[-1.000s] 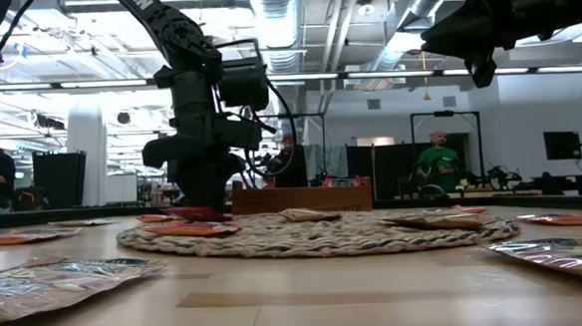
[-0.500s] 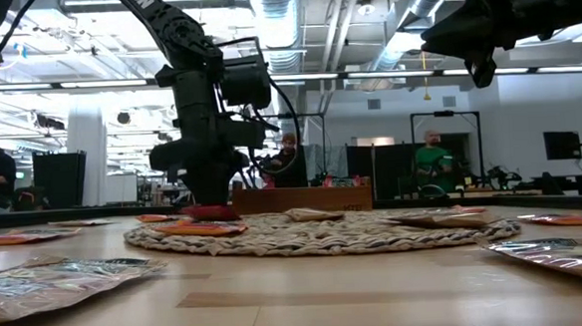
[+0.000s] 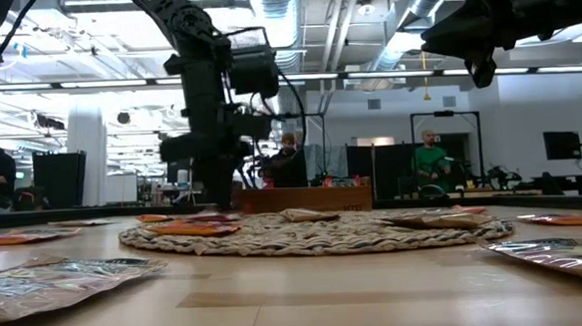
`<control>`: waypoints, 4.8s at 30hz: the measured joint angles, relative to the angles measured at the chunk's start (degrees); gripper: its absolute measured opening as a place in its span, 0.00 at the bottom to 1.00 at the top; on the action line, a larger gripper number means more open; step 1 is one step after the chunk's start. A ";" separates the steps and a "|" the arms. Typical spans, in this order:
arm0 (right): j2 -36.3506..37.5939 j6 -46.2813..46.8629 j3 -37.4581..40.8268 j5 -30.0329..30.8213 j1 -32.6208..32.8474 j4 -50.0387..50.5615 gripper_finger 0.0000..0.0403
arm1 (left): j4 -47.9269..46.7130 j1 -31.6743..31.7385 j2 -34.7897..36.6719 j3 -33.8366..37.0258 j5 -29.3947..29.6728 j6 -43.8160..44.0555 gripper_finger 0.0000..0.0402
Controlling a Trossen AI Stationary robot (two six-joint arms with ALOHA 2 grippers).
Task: Pick & Place Tea
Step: Put the red tea bag into the right section of the wooden organizer
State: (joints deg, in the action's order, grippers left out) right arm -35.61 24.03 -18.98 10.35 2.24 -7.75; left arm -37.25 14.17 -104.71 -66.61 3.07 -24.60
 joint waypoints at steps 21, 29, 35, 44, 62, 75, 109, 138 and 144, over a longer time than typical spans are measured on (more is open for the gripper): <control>-1.97 -0.52 0.00 -0.02 -0.16 0.02 0.15 | -21.11 -2.40 0.15 -27.81 0.38 10.37 0.00; -10.71 -5.85 -3.99 -1.45 -0.78 -1.73 0.19 | -21.14 -4.72 0.24 -35.75 0.43 13.97 0.00; -18.00 -10.63 -10.34 -2.68 -2.23 -1.71 0.30 | -21.13 -6.84 0.26 -37.53 0.46 15.79 0.00; -29.75 -13.61 -17.64 -7.95 -5.90 -1.32 0.47 | -21.16 -9.05 0.26 -37.53 0.48 18.06 0.00; -42.49 -17.18 -28.37 -12.13 -7.23 -1.35 0.47 | -21.12 -9.29 0.26 -37.53 0.48 19.56 0.00; -45.30 -17.92 -31.34 -13.44 -7.24 -1.42 0.40 | -21.22 -9.31 0.26 -37.52 0.32 19.26 0.00; -45.10 -18.51 -31.32 -13.48 -8.81 0.67 0.11 | -20.54 -9.27 0.26 -37.51 -0.79 19.34 0.00; -45.05 -18.95 -31.26 -13.37 -8.77 1.40 0.00 | -19.55 -9.38 0.26 -37.48 4.03 17.82 0.14; -45.05 -18.95 -31.26 -11.56 -10.45 1.67 0.00 | -20.29 -9.40 0.26 -37.48 9.60 17.86 0.31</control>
State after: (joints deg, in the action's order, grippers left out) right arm -80.66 5.08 -50.24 -1.21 -8.21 -6.08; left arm -57.55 4.78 -104.44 -104.09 12.68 -6.74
